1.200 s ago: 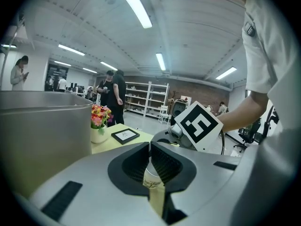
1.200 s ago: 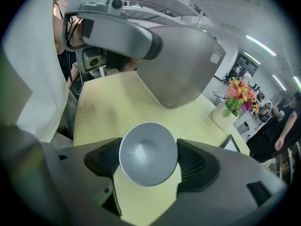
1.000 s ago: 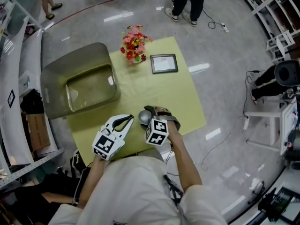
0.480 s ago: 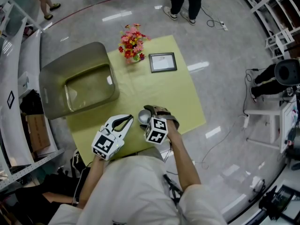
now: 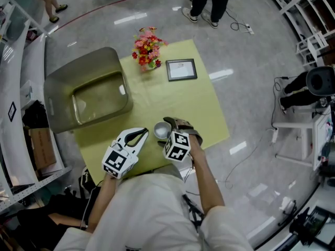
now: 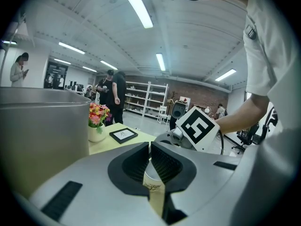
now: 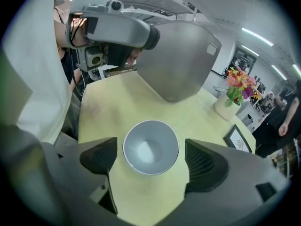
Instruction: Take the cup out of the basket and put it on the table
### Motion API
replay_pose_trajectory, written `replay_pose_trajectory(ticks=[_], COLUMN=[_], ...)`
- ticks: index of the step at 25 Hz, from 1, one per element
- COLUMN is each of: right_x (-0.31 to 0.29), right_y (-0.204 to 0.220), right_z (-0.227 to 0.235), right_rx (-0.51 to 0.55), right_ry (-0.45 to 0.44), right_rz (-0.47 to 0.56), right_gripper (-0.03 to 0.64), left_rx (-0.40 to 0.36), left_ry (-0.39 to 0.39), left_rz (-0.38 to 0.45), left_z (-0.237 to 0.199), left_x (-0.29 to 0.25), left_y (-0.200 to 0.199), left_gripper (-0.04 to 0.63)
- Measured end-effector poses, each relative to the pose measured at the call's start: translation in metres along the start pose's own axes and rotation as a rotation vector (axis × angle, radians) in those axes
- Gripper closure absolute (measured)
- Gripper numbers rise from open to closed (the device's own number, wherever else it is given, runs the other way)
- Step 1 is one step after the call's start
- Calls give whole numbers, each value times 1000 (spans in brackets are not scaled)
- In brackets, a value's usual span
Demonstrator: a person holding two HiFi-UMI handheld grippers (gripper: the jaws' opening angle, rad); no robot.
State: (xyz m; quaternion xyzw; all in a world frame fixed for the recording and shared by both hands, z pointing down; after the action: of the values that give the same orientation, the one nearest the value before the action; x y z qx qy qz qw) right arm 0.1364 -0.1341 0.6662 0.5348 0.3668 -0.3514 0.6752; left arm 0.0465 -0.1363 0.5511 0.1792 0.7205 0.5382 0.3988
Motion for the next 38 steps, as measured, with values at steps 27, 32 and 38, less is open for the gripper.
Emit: replay_pose_trajectory(ticks=[27,32,38], right_x=[198,205,219], right_y=[-51,-52,-60], right_z=[-78,-95,-101], right_rx=[-144,-134,-175], right_ry=[388,404,491], right_rz=[800,839,1028], right_gripper=[572,609,611], left_rx=[-42,-46,-65], left_ry=[99,135,164], left_rz=[197,230,231], left_z=[30,38,45], left_x=[44,55,63], left_y=[-74,-86,-85], left_gripper=[572,572,572])
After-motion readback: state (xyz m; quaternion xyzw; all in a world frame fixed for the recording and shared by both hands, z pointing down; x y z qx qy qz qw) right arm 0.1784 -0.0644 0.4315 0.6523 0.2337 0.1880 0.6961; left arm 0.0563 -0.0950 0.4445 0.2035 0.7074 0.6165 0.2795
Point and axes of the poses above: the fingertips, and each gripper's own axes: x backward along the fingers, z to its right, y out of its underside, the point moved 4 cm from there along x, backward along the fingers, and after that the axes turned 14 degrees about -y, right-handed, at the moved point
